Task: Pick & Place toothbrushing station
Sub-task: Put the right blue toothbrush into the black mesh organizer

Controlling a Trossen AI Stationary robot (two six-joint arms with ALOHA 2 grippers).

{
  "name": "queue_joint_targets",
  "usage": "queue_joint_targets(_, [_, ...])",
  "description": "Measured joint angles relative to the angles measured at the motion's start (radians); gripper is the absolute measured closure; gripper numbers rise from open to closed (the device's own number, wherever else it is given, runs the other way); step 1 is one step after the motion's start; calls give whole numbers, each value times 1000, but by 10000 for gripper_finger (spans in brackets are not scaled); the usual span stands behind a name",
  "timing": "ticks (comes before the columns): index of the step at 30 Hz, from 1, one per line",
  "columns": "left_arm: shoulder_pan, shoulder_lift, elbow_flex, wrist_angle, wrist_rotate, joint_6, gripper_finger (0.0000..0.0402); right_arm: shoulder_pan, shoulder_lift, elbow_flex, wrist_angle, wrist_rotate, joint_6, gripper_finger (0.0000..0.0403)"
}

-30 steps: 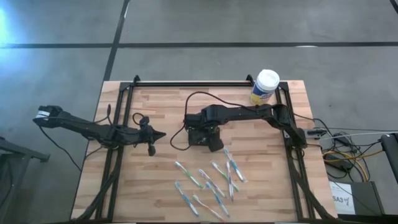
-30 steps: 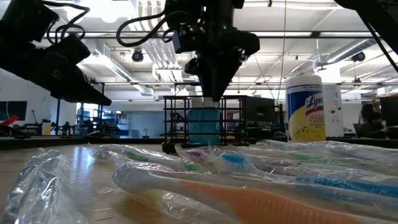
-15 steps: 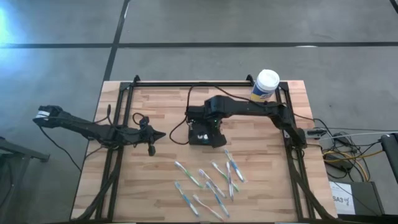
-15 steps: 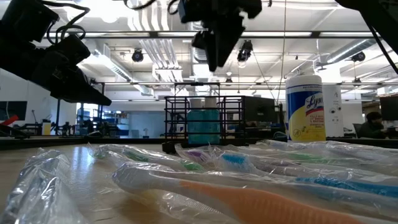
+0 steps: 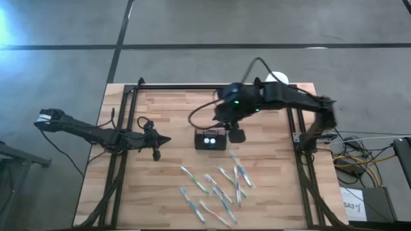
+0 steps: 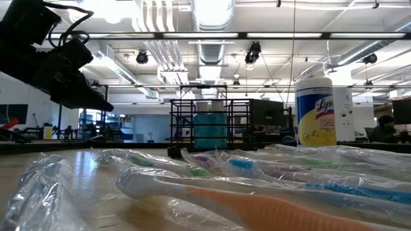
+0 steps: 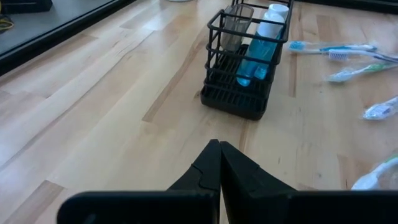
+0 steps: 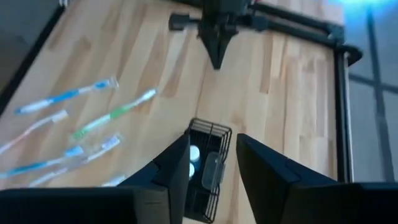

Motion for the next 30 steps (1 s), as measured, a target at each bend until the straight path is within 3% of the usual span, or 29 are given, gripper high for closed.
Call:
queue_joint_targets(9, [0,0,0,-3,0,-2,399,11,-422,-761,603,0,136,338])
queue_joint_targets(16, [0,0,0,-3,0,-25,399,12,-651,-1283,1070,7,277,370])
queue_joint_targets(22, [0,0,0,-2,-1,-75,399,14,-719,-1537,1319,44,411,385])
queue_joint_targets(30, [0,0,0,5,-4,-114,399,39,-711,-1696,1398,186,488,391])
